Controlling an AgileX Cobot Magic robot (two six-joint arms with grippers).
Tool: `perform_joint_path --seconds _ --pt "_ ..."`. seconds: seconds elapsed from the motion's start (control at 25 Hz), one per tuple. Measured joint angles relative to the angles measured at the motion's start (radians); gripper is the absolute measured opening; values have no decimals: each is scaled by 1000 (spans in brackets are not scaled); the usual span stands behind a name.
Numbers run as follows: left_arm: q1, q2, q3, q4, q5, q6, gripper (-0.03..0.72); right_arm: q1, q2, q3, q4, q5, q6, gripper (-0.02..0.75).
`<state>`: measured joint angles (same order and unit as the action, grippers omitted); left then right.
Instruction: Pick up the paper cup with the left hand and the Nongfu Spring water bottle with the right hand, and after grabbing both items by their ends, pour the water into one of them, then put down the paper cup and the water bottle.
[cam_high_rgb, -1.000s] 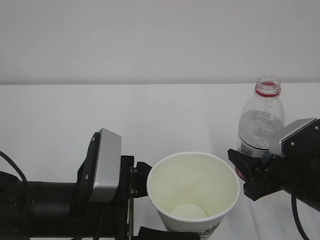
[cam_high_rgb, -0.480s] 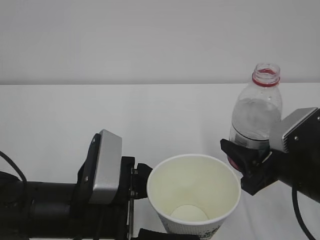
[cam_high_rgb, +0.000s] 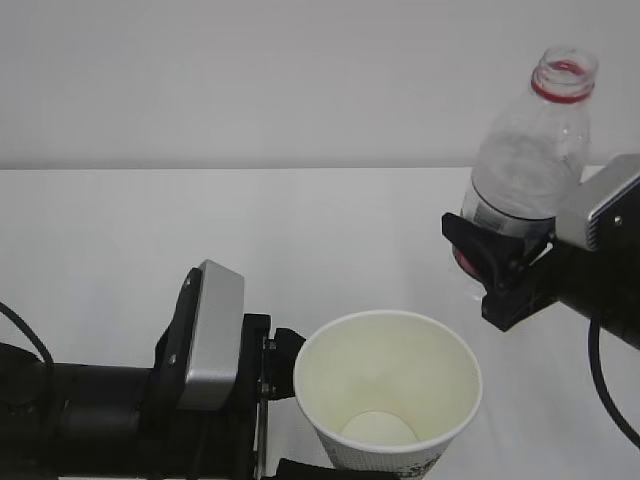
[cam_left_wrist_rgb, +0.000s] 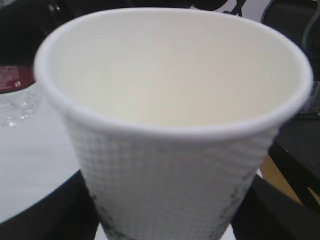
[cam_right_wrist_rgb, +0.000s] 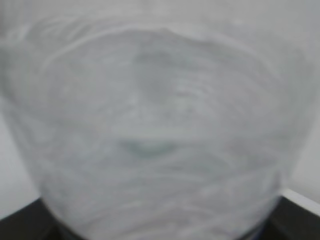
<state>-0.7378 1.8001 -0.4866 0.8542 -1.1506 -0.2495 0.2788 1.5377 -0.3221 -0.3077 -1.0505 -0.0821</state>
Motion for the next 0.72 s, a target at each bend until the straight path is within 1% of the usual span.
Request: perform_joint_path --seconds 0.16,0.44,0.6,0.72 --pt "0 0 0 2 0 0 524 0 -27 -32 -25 61 0 503" --pt "0 0 0 3 0 0 524 0 -57 -57 -72 123 -39 503" --pt "0 0 0 5 0 0 524 0 -78 -83 -137 185 -76 503" --pt "0 0 0 5 0 0 524 0 -82 -93 -180 190 -101 503"
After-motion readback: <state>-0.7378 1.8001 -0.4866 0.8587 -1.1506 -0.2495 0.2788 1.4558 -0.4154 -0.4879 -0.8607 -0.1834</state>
